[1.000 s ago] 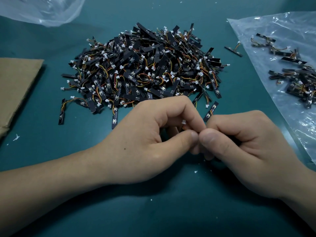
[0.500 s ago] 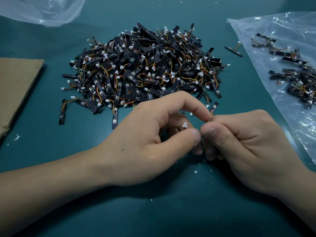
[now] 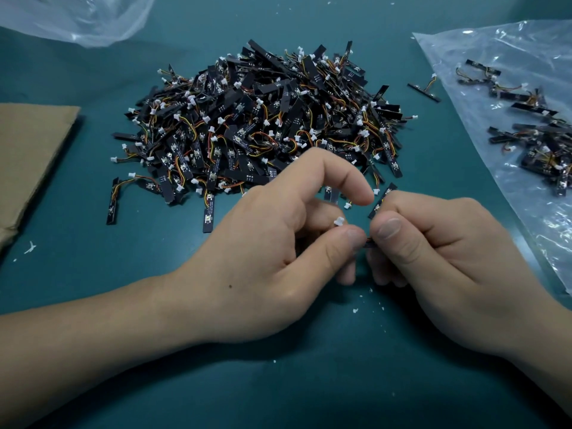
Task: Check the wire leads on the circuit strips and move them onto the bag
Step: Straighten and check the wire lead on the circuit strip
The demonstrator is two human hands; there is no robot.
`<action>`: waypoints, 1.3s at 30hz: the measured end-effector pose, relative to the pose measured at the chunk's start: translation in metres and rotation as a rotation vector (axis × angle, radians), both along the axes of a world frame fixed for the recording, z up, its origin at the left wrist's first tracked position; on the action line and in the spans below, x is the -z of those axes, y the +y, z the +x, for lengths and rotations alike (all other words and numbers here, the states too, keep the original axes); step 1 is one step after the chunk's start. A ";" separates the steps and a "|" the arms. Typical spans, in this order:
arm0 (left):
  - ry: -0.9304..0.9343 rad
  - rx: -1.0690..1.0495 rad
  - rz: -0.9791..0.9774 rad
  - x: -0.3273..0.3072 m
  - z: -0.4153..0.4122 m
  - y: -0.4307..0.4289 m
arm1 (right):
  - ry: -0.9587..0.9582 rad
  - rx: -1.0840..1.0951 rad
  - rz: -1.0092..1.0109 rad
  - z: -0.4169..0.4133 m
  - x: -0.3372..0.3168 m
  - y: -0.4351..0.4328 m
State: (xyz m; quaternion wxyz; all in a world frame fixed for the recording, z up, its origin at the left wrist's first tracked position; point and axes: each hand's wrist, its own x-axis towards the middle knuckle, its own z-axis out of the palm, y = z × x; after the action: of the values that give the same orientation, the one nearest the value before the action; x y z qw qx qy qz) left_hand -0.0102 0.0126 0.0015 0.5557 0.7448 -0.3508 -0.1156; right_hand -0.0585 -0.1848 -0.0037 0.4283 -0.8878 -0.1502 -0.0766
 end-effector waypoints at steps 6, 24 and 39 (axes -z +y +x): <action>-0.049 0.036 0.003 -0.001 0.001 0.000 | -0.012 0.006 -0.033 -0.001 0.001 -0.001; 0.039 0.055 -0.024 -0.002 0.000 -0.001 | 0.015 -0.024 -0.034 0.000 0.000 -0.002; 0.022 0.070 0.020 -0.003 0.000 0.000 | 0.030 -0.020 -0.041 0.000 -0.002 0.000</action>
State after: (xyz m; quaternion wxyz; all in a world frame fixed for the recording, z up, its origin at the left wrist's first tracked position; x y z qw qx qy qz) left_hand -0.0099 0.0122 0.0041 0.5477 0.7362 -0.3696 -0.1468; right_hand -0.0587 -0.1845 -0.0012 0.4129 -0.8959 -0.1540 -0.0560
